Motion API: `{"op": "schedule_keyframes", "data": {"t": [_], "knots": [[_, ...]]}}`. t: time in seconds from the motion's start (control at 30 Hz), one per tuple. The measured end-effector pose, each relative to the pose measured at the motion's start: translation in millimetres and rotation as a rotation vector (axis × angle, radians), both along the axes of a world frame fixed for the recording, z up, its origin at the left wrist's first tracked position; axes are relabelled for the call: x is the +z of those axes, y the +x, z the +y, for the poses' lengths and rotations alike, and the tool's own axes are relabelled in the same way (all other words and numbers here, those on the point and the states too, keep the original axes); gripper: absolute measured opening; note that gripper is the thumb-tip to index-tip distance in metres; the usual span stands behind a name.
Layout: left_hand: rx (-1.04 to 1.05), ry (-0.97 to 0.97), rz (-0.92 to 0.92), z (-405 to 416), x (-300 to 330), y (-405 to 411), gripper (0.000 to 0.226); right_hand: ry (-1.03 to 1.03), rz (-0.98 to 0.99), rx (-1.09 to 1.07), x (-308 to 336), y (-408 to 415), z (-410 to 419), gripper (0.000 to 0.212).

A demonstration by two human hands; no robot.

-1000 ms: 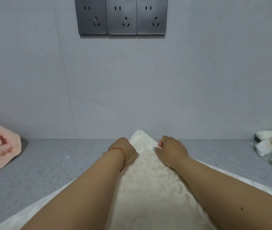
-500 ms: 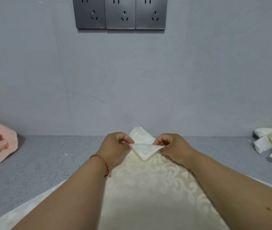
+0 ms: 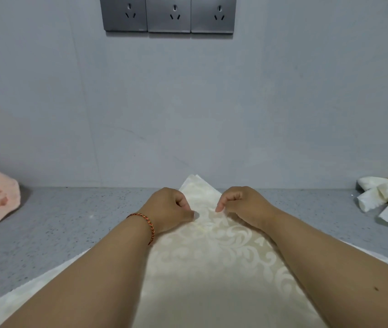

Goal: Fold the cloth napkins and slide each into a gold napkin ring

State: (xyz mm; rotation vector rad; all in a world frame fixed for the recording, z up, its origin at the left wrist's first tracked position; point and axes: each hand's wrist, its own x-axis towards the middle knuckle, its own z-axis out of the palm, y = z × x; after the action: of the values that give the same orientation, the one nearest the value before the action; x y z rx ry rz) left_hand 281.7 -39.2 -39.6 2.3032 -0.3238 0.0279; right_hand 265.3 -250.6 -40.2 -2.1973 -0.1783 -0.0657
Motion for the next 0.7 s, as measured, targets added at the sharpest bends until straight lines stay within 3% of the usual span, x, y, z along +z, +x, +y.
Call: {"op": "schedule_keyframes", "data": {"t": [0.07, 0.13, 0.2, 0.3, 0.4, 0.53, 0.7], "knots": [[-0.032, 0.113, -0.038, 0, -1, 3, 0.023, -0.152, -0.089, 0.037, -1, 2, 1, 0.007], [-0.051, 0.208, -0.011, -1, 2, 6, 0.028, -0.278, -0.126, 0.066, -1, 5, 2, 0.014], [-0.073, 0.312, -0.003, -2, 5, 4, 0.02, -0.293, -0.056, 0.073, 1, 7, 1, 0.018], [-0.063, 0.458, -0.065, -5, 8, 1, 0.028, -0.281, 0.039, 0.093, 5, 4, 0, 0.018], [-0.073, 0.406, -0.121, -4, 10, -2, 0.026, -0.302, 0.013, 0.111, 8, 1, 1, 0.017], [-0.127, 0.226, -0.149, 0, 13, -6, 0.021, -0.36, -0.189, 0.125, 9, 0, 4, 0.024], [-0.153, 0.313, -0.146, 2, 22, -13, 0.029, -0.584, -0.306, 0.198, 15, -5, 4, 0.027]]}}
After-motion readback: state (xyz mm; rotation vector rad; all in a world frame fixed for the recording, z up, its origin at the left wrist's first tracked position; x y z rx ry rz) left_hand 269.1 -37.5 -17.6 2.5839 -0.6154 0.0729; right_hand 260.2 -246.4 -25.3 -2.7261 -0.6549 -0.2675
